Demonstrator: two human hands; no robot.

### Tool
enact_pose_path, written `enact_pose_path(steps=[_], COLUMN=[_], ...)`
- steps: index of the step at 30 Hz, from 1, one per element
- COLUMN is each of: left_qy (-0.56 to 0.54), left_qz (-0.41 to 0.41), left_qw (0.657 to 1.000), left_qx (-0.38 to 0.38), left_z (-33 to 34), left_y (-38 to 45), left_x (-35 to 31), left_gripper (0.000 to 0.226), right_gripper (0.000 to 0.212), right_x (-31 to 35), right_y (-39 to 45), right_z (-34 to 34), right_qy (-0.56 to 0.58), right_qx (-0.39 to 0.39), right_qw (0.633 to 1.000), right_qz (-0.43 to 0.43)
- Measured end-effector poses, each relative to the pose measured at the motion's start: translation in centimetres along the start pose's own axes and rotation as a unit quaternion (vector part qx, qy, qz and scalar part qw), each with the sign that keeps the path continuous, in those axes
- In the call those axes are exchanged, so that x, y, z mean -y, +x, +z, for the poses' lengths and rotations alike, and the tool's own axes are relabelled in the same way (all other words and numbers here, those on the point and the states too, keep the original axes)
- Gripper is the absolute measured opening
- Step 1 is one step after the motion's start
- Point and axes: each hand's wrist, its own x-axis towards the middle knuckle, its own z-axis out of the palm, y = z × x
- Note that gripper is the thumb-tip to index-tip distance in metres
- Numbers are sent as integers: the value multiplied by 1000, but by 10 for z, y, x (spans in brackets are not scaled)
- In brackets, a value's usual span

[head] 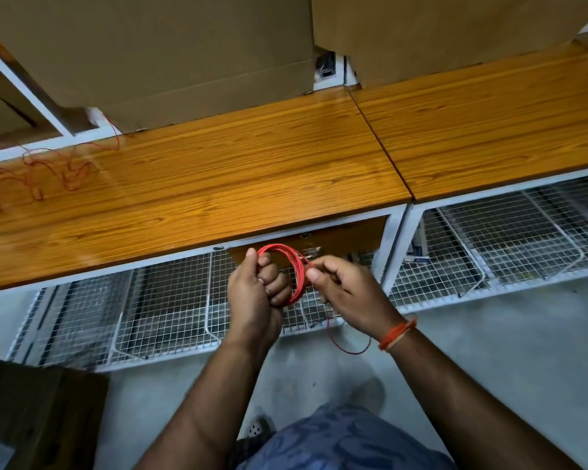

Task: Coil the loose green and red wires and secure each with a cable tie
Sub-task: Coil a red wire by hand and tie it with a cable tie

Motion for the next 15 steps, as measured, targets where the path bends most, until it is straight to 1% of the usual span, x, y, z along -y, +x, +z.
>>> enact_pose_path(steps=[2,3,6,8,9,11,13,15], left_qy=[-46,-68,-125,-141,-143,-137,-105,-16], left_qz=[-10,-12,-5,9,15,24,48,102], left_qw=[999,997,991,988,988,989,992,992], left_qx=[-28,-39,-53,-57,-57,-55,-59,-78], left_z=[-5,-8,-18,-23,-24,-23,-20,-21], left_y=[7,9,14,15,15,15,15,15], left_x=[-8,-12,-23,-29,-31,-33,-30,-25], left_gripper=[38,38,39,39,39,40,40,36], right_gripper=[15,12,8,13,17,22,22,24], right_x=[-7,-9,-12,-14,-14,-10,-1,11], right_y=[0,0,0,0,0,1,2,3], right_z=[-11,-18,-36,-43,-44,-39,-29,-19], right_qy=[-68,-74,-41,-71,-98,-160,-207,-228], right_qx=[4,2,-18,-29,-19,21,59,78], right_qw=[997,997,999,997,995,984,967,954], right_qz=[-20,-15,4,-14,-29,-78,-134,-180])
